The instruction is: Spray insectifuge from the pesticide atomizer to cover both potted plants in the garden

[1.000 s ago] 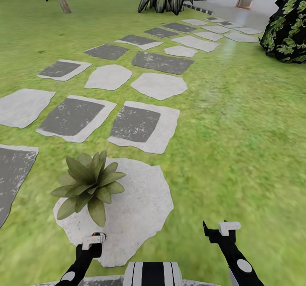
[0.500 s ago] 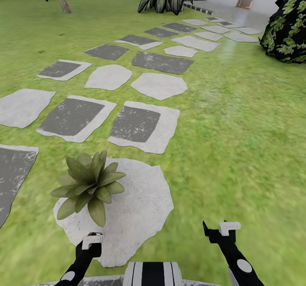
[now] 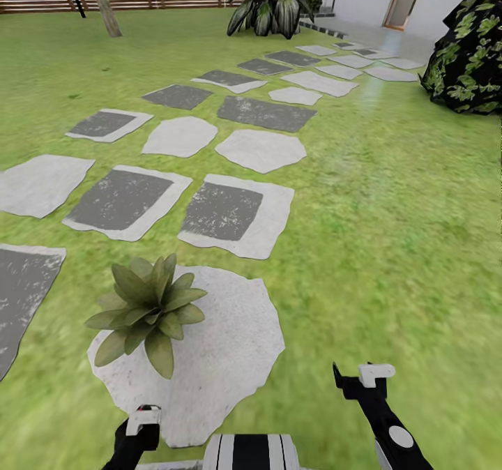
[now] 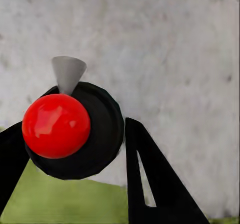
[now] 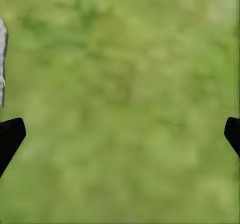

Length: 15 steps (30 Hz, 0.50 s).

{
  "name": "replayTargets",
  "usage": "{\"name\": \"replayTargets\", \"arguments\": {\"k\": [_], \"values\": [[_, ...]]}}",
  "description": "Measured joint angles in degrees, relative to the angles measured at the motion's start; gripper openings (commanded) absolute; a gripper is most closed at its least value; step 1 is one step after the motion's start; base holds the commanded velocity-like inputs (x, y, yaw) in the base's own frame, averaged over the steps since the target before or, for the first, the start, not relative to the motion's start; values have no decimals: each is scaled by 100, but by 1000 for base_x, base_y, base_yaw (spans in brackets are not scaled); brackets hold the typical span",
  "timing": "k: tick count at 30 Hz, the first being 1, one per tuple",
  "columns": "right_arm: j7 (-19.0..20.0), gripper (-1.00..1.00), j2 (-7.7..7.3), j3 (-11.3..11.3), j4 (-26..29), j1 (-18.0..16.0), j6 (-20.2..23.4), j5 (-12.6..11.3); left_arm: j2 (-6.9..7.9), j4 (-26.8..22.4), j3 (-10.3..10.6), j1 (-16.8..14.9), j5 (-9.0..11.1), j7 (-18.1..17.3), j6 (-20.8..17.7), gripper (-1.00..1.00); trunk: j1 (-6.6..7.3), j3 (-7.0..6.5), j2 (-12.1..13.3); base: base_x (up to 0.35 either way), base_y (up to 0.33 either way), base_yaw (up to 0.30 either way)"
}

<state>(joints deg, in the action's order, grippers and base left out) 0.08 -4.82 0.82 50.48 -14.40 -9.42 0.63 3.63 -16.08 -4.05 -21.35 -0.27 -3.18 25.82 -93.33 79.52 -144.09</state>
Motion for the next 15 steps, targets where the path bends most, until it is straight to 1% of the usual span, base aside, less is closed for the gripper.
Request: {"name": "replayTargets", "arguments": {"k": [4, 6, 8, 9, 11, 13, 15], "values": [[0, 100, -1, 2, 0, 0, 0, 0, 207, -109, -9, 284, 42, -18, 18, -100, 10, -89, 5, 0, 0, 0], [0, 100, -1, -1, -6, 0, 0, 4, 287, -194, -10, 416, 45, -22, 21, -100, 16, -134, 8, 0, 0, 0], [2, 100, -1, -4, -46, 0, 0, 5, 428, -364, -26, 544, 99, -18, 22, -100, 21, -178, 11, 0, 0, 0], [4, 100, -2, -5, -91, 0, 0, 4, 484, -458, -40, 589, 162, -22, 22, -100, 23, -200, 12, 0, 0, 0], [5, 100, 4, -11, -190, 0, 0, -3, 630, -676, -134, 660, 439, -63, 25, -100, 29, -245, 15, 0, 0, 0], [8, 100, 7, -14, -236, 0, -3, -5, 735, -760, -172, 691, 587, -141, 23, -100, 34, -289, 17, 0, 0, 0], [3, 100, 8, -14, -254, 0, -8, 2, 753, -765, -167, 696, 569, -154, 20, -100, 39, -333, 20, 0, 0, -40]]}}
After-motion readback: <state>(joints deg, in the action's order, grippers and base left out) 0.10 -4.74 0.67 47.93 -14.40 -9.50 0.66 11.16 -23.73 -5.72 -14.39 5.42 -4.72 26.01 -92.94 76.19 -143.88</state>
